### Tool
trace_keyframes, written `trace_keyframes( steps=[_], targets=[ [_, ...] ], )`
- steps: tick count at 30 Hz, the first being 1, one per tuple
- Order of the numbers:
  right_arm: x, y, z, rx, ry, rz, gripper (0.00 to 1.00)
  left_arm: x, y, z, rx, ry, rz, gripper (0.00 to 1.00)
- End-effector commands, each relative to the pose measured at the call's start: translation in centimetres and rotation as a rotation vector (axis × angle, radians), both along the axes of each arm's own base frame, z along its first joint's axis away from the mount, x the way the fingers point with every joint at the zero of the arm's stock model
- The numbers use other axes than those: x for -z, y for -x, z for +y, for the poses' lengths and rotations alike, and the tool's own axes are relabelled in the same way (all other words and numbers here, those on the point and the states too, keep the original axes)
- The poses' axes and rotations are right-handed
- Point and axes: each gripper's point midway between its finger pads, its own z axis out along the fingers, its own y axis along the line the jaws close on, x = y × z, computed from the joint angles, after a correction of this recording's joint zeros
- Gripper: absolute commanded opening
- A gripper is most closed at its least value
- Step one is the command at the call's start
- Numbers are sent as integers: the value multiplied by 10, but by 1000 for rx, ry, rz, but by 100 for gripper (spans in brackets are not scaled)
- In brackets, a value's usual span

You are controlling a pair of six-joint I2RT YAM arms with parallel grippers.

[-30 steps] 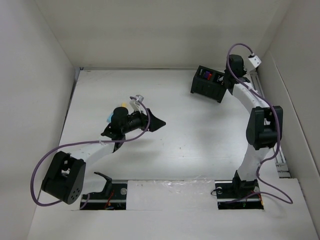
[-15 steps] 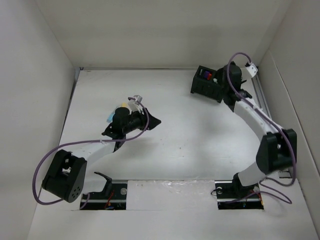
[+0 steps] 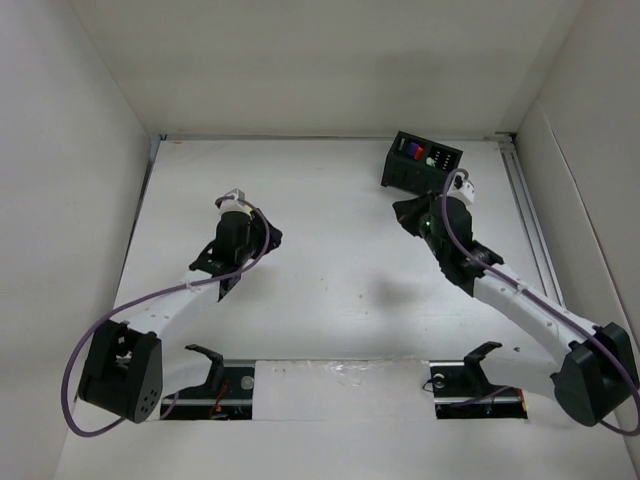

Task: Sort the stationery into containers
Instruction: Pick up the pen from the center of the board.

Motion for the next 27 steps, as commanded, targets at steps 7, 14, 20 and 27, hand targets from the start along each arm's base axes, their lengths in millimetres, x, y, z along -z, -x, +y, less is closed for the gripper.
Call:
trace_keyframes(
  steps=[7,14,20,27],
  targets=[
    [-27,19,20,-133,-65,-72,18,-10,-31,55,-309,-214,57,49],
    [-8,16,22,-165,-58,-21,27,6,-64,46,-314,-275,119,42],
    [-7,12,24,-177,-63,-17,31,22,-77,59,-380,-350,181,42],
    [-9,16,27,-214,-67,-26,36,38,-87,76,-425,-440,242,44]
  ],
)
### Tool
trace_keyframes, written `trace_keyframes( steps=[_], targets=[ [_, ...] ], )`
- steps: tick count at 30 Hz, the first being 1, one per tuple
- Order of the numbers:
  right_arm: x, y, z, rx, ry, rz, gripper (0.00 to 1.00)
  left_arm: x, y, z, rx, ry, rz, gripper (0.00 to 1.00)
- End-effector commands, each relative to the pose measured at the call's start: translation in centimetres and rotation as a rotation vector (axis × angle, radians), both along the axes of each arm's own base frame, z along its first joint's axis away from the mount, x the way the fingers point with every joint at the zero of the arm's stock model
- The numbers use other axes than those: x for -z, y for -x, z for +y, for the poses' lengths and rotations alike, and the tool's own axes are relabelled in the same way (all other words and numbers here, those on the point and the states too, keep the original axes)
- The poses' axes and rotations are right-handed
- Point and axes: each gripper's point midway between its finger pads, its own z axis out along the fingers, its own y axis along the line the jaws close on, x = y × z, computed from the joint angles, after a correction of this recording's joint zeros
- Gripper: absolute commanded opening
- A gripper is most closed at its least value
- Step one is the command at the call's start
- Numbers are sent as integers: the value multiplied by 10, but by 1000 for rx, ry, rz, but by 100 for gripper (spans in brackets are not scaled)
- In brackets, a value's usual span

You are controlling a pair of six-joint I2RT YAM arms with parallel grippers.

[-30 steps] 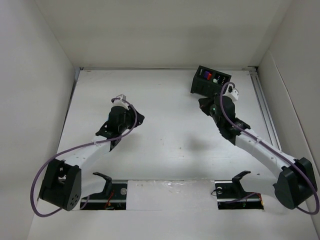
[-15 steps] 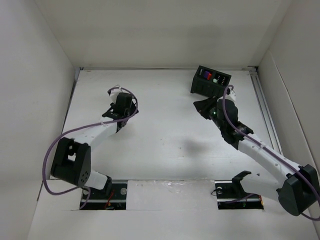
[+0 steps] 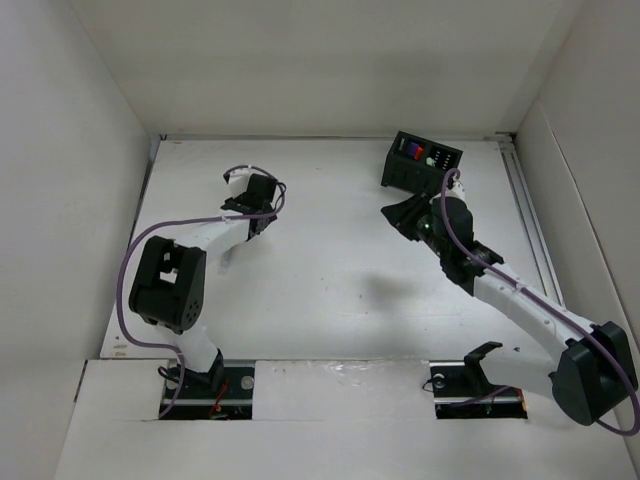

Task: Sort the stationery into containers
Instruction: Pick up the pen from the center of the board.

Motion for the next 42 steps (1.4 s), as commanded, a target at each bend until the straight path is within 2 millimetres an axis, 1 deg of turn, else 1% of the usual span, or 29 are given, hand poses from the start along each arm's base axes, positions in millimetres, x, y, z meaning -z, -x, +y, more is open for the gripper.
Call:
trace_keyframes(
  steps=[1,3,4,7,8,11,12,13,15,16,18,20,21,22,24,25,28,30,31,32,33,34,35,36,37,38,40,41,42],
  targets=[
    [-17,-1,3,-32,-29,-60,36,-5,-4,25,-61,-58,17,44],
    [-17,0,5,-42,-32,-59,37,5,-7,28,-52,-31,42,44],
    [-17,0,5,-42,-32,-58,37,4,-11,33,-36,-19,38,44],
    [-17,0,5,-42,-32,-58,39,6,-12,38,-25,-38,41,44],
    [-21,-1,5,-42,-36,-67,39,4,-15,36,-13,-33,28,44],
    [-21,0,7,-58,-31,-69,39,12,-15,33,14,-35,47,44],
    [-18,-1,7,-58,-27,-60,39,11,-17,32,14,-33,38,44],
    [-18,-1,7,-58,-27,-60,39,21,-16,32,15,-39,62,44],
    [-14,-1,9,-67,-25,-51,39,22,-20,31,15,-41,69,44],
    [-14,-1,9,-67,-25,-51,40,22,-20,31,15,-41,69,43],
    [-18,2,11,-80,-32,-58,40,32,-18,28,30,-29,96,41],
    [-18,1,9,-72,-30,-59,41,32,-18,28,30,-29,96,40],
    [-17,0,8,-65,-20,-63,41,37,-17,30,24,-39,106,40],
    [-17,0,8,-65,-20,-63,41,33,-21,29,24,-37,96,40],
    [-18,1,9,-75,-22,-62,41,43,-17,30,24,-44,125,40],
    [-21,2,9,-75,-26,-70,41,43,-17,30,24,-44,125,40],
    [-21,2,9,-75,-26,-71,41,47,-16,28,31,-38,136,33],
    [-21,1,7,-66,-24,-71,42,46,-19,22,50,-12,127,27],
    [-21,1,7,-66,-24,-71,42,44,-24,16,67,14,107,20],
    [-21,2,9,-80,-27,-70,42,52,-17,12,82,17,123,16],
    [-21,2,9,-80,-27,-70,44,49,-17,12,83,20,109,13],
    [-21,4,13,-89,-27,-70,48,45,-17,4,104,35,88,10],
    [-21,3,11,-76,-24,-71,51,45,-16,-3,129,28,89,5],
    [-21,2,9,-65,-22,-72,53,41,-14,-7,139,31,78,2],
    [-16,0,10,-65,-16,-62,59,42,-10,-12,165,31,78,0],
    [-16,-1,13,-79,-18,-57,62,29,-13,-18,177,42,29,0],
    [-18,1,19,-110,-26,-54,70,26,-1,-33,226,61,11,0],
    [-17,1,18,-113,-17,-58,77,7,-5,-40,246,97,-59,0],
    [-12,0,21,-121,-13,-43,80,1,-1,-55,301,140,-80,0]
  ],
)
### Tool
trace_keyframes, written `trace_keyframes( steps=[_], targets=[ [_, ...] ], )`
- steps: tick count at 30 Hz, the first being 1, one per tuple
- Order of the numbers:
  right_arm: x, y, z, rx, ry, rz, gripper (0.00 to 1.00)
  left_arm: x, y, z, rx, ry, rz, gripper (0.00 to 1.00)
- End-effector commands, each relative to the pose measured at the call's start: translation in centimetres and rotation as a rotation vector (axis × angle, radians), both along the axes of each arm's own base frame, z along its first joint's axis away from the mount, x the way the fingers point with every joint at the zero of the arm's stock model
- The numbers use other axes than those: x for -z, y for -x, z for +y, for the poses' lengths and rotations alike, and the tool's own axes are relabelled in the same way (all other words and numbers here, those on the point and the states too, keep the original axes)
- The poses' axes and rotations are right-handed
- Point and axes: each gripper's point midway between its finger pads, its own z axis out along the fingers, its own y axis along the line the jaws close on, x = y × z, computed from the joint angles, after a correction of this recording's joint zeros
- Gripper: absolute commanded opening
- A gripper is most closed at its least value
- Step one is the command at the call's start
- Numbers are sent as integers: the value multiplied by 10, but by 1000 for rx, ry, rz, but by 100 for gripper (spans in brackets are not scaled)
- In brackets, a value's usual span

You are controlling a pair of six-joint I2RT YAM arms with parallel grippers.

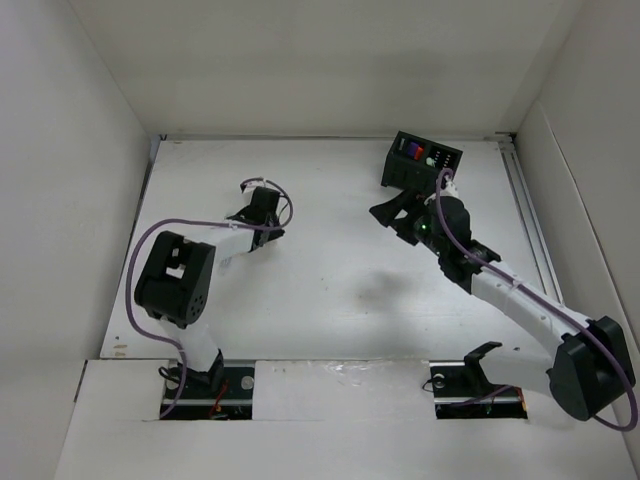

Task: Sort the stationery into containers
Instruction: Pick up the pen from the center of the board.

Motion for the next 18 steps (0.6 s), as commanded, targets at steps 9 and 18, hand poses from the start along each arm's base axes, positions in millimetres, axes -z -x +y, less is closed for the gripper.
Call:
trace_keyframes(
  steps=[9,18],
  targets=[
    [-8,-1,40,-189,-11,-36,100,-83,47,-134,453,263,-256,0],
    [19,-1,62,-279,3,34,100,-100,89,-209,671,342,-308,0]
  ],
)
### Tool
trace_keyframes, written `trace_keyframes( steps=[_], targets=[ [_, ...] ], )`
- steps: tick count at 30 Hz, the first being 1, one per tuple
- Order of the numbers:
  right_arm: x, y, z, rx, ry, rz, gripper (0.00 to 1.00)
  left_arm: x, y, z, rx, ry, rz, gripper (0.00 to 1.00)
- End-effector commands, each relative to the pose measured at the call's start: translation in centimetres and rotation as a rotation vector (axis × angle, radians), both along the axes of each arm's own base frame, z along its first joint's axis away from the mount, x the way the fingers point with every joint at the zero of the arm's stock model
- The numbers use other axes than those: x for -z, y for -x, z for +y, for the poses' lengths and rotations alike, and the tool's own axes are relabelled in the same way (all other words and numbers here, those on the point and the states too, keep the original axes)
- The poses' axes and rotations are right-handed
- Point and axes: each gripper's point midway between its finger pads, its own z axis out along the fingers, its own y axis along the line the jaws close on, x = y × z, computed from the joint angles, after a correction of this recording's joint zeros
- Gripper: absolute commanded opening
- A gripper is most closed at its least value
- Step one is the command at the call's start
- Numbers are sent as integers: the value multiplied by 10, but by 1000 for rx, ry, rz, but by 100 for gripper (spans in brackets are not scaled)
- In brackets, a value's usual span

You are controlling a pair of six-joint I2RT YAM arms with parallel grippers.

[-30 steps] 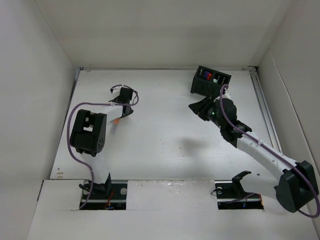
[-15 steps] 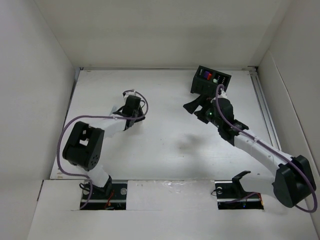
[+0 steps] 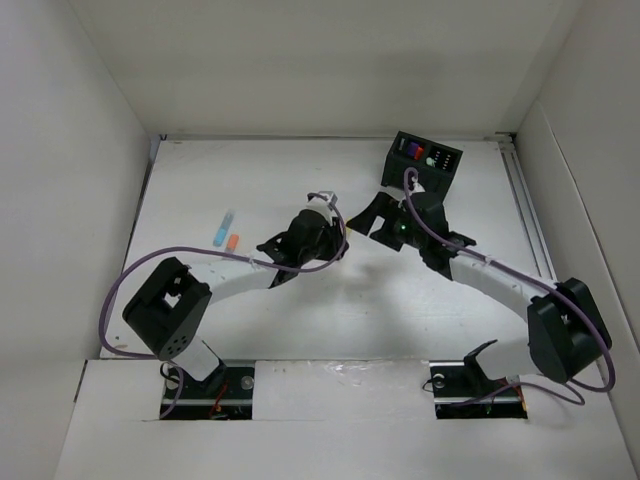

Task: Sort the stationery into containers
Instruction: Pick up the pen from the center of the board, then place the pen in the storage box.

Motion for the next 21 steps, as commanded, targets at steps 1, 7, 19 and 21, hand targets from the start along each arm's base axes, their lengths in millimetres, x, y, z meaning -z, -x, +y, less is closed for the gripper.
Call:
trace_keyframes(
  steps=[1,7,19,21],
  targets=[
    [-27,-9,17,-51,-43,-82,100,-26,1,-22,63,74,-77,0],
    [-13,-19,11,-4,-21,-53,91,-28,14,-32,130,131,-80,0],
    [9,-23,33,-68,-45,21,10,-34,23,-39,201,166,-100,7],
    [10,-29,29,-25,-37,18,4,-41,22,-40,206,172,-123,27]
  ],
)
